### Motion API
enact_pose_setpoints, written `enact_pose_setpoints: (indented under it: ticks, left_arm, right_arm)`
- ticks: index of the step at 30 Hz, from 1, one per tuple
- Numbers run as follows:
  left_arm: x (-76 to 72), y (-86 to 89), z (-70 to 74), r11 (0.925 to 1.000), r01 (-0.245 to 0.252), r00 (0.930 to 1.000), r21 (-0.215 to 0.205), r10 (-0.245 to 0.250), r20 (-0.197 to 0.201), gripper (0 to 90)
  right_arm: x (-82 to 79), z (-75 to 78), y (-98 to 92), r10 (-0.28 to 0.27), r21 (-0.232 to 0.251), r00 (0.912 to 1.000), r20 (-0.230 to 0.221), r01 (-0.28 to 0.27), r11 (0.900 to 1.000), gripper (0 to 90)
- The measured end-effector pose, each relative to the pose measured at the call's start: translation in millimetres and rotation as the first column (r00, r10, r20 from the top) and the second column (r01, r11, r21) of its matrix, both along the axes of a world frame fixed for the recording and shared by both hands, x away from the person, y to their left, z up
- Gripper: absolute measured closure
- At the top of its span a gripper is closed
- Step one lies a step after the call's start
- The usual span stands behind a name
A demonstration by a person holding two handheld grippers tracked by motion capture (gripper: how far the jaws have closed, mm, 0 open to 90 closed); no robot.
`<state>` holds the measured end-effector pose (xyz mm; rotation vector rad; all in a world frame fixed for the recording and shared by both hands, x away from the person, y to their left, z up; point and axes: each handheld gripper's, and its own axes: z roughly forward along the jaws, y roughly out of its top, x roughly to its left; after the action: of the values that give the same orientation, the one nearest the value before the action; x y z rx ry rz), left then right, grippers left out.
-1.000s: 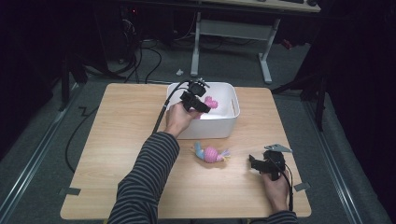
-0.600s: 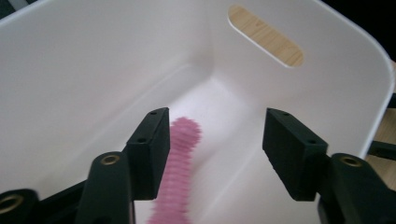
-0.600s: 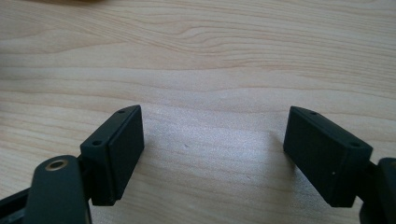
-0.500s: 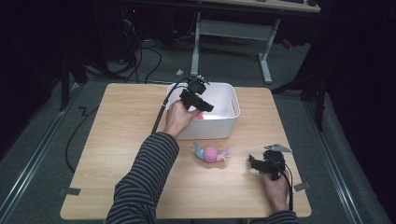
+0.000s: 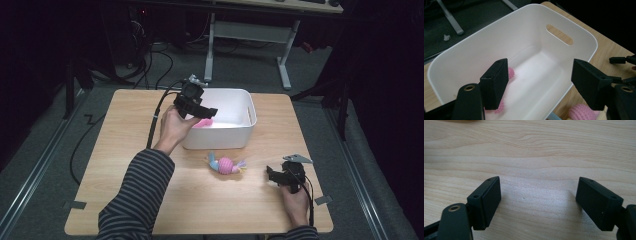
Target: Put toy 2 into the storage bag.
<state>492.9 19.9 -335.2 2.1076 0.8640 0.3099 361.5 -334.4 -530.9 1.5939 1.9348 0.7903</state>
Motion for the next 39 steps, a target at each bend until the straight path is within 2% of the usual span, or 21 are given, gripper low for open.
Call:
enact_pose_setpoints:
  ticks: [4, 8, 14, 16, 26, 39]
  left_arm:
    - [-10.8, 17.0, 1.9, 0.9988, -0.034, 0.9990, -0.036, 0.035, 0.027, 30.7]
    - [-18.8, 29.0, 1.2, 0.9982, -0.042, 0.9983, -0.043, 0.044, 0.039, 29.8]
    - [-33.0, 44.6, -1.6, 0.9978, -0.058, 0.9960, -0.032, 0.060, 0.067, 26.5]
    - [-38.2, 51.1, -4.3, 0.9970, -0.065, 0.9954, -0.043, 0.068, 0.068, 26.4]
    - [-54.0, 80.4, -29.0, 0.9895, -0.113, 0.9919, -0.090, 0.117, 0.049, 26.4]
    - [-80.2, 103.8, -64.1, 0.9860, -0.159, 0.9865, -0.051, 0.160, 0.034, 26.2]
  right_arm:
    - [0.0, 0.0, 0.0, 0.000, 0.000, 1.0000, 0.000, 0.000, 1.000, 20.3]
    - [0.0, 0.0, 0.0, 0.000, 0.000, 1.0000, 0.000, 0.000, 1.000, 20.3]
    - [0.0, -0.1, -0.2, 0.001, -0.001, 1.0000, 0.001, -0.001, 1.000, 20.3]
    - [0.0, 0.0, 0.0, 0.001, 0.000, 1.0000, 0.000, -0.001, 1.000, 20.3]
    - [-0.2, 0.1, 0.2, 0.000, 0.002, 1.0000, 0.000, 0.000, 1.000, 20.3]
    - [-0.8, 0.1, 0.4, 0.003, 0.003, 1.0000, -0.001, -0.003, 1.000, 20.3]
